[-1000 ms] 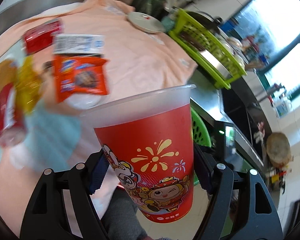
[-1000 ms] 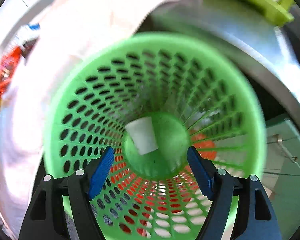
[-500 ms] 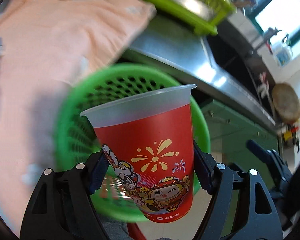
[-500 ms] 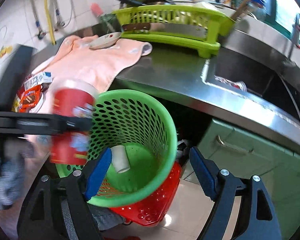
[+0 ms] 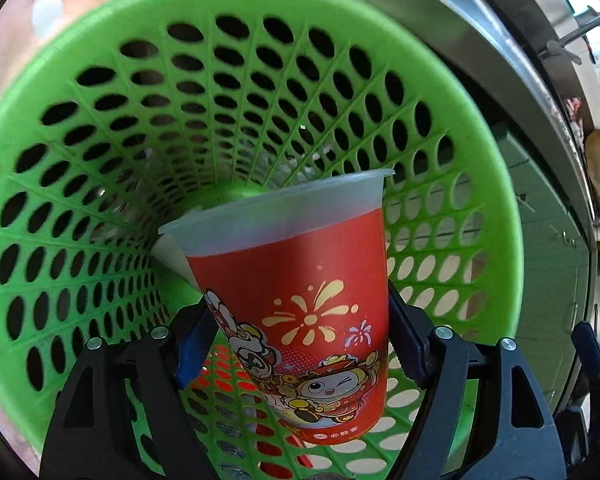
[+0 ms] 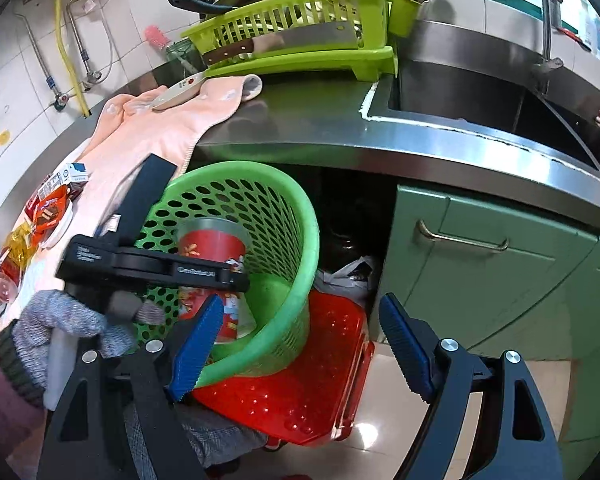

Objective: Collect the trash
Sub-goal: 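Carry the red paper cup over the green basket with the left tool and release, then grasp the crumpled foil with the right tool while the left tool approaches the blue can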

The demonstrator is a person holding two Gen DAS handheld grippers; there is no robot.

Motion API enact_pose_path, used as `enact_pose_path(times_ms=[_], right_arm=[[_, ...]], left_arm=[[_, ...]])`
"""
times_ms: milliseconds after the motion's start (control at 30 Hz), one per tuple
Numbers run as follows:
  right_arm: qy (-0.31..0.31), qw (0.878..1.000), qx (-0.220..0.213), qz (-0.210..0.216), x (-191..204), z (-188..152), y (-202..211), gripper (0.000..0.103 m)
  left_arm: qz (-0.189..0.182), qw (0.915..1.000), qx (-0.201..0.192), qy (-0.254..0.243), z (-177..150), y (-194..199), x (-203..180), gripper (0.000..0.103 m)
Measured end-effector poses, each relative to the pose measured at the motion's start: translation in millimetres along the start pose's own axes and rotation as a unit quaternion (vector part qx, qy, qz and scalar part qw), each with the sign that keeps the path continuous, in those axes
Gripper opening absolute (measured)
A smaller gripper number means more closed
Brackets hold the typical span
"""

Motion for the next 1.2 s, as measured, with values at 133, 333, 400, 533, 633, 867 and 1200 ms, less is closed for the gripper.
enact_pose_path(times_ms=[133,333,400,533,633,867,1200], right_arm=[[-0.002,1.0,-0.002,0.001,-0.5,-2.1,-0.8,0.077],[-0.006,1.0,-0.005,0.004,1.8,-2.2,1.6,0.077],[-0.005,1.0,-0.008,0.002,3.6,-2.3,3.4,0.077],[0.002,1.0,-0.009,0.007,12.7,-2.0,7.0,0.077],[0.009,1.0,-0.015,0.012,22.2,0.1,11.0,0.077],[0.032,0.999,-0.025,0.036,55.9,4.5,22.0,0.079],[0.077,0.994,-0.021,0.08,126.7,10.0,18.9,0.079]], left_arm=[[0.003,1.0,-0.001,0.0,7.1,-3.1,-2.3,0.076],[0.002,0.9999,-0.007,-0.011,6.2,1.1,-6.9,0.077],[0.003,0.9998,-0.014,-0.012,4.7,7.0,-5.7,0.077],[-0.002,0.9991,-0.04,-0.015,-5.5,37.2,3.4,0.077],[-0.006,0.9979,-0.063,-0.013,-20.5,64.4,12.9,0.077],[-0.006,0.9924,-0.123,0.009,-56.4,132.0,50.9,0.077],[0.032,0.977,-0.2,0.066,-101.5,206.6,138.1,0.077]])
Point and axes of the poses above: each gripper's, at about its wrist camera, not at the fingertips, and y roughly against the way its jaws point, x to its left, z to its top, the point moved 7 cm from there along -y, roughly the way its jaws point, and after that the axes turned 12 degrees about z, right-handed, at the moved point
